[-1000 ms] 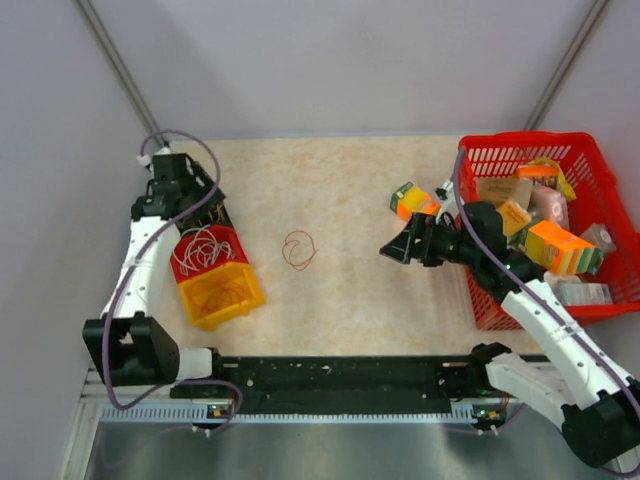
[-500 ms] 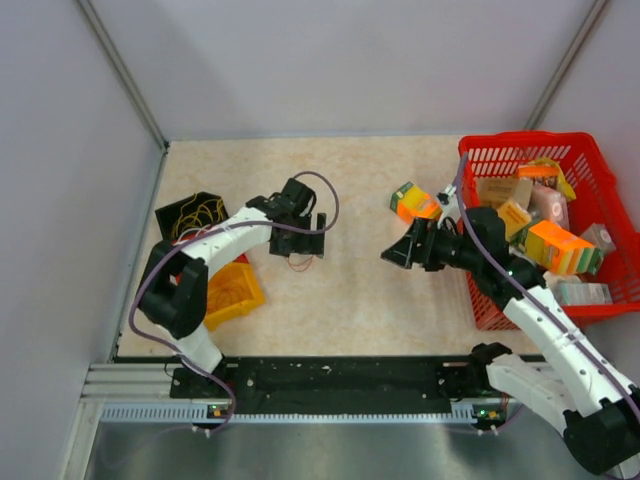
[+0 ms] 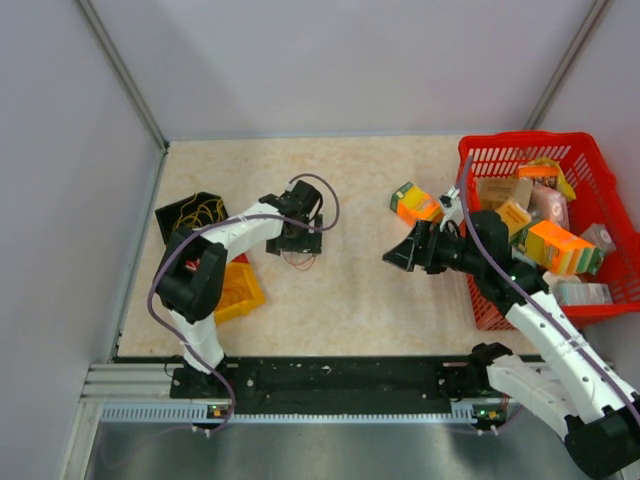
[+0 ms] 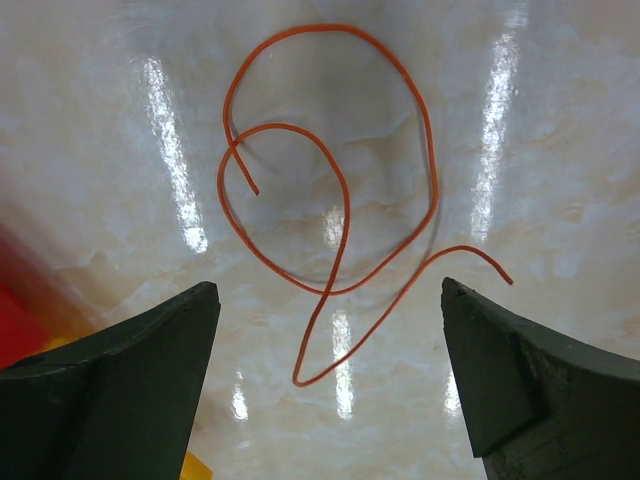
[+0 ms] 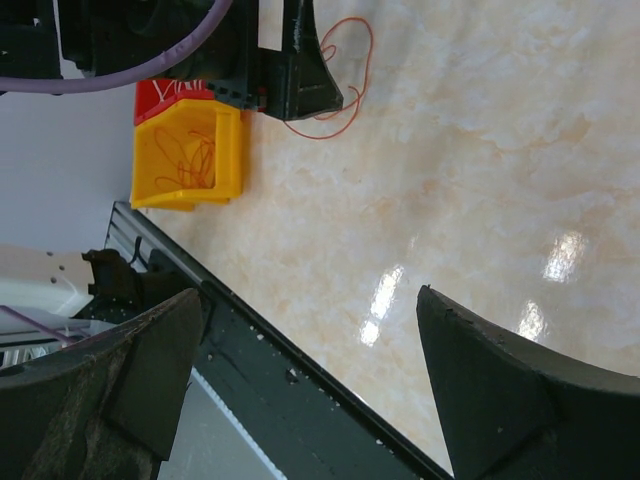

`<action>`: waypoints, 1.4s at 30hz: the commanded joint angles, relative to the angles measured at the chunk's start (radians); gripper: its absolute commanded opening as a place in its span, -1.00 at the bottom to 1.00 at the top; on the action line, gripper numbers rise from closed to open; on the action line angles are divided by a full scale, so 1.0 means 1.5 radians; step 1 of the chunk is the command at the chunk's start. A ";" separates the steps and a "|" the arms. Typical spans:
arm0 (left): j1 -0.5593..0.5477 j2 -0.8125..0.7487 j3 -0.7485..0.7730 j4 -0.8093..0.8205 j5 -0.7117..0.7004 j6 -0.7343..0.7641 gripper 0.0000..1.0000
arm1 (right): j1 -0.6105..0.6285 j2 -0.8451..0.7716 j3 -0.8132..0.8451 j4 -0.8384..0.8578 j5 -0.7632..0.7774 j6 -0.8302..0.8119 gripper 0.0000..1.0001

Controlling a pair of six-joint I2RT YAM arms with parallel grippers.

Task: Untangle the cables

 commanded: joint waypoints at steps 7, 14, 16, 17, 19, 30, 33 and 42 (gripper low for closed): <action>0.036 0.053 -0.003 0.033 0.043 -0.013 0.72 | -0.005 0.003 -0.005 0.016 0.000 -0.006 0.74; 0.026 0.059 -0.021 0.017 -0.036 -0.055 0.03 | -0.005 0.005 -0.008 0.015 0.002 -0.007 0.74; 0.024 0.058 -0.026 0.002 -0.070 -0.071 -0.12 | -0.006 0.004 -0.009 0.015 0.001 -0.007 0.74; 0.023 0.057 -0.031 -0.003 -0.074 -0.075 -0.21 | -0.006 0.003 -0.009 0.016 0.000 -0.007 0.74; 0.021 0.056 -0.046 -0.005 -0.079 -0.088 -0.29 | -0.005 0.003 -0.009 0.015 0.000 -0.006 0.73; 0.010 -0.040 -0.072 0.021 -0.090 -0.090 -1.00 | -0.006 -0.011 -0.006 0.011 -0.001 0.002 0.73; 0.011 -0.084 -0.042 -0.011 -0.120 -0.091 -1.00 | -0.006 -0.014 -0.005 0.010 0.003 0.003 0.73; 0.079 -0.232 -0.015 -0.150 -0.145 -0.224 -1.00 | -0.006 -0.008 -0.003 0.009 0.001 0.000 0.73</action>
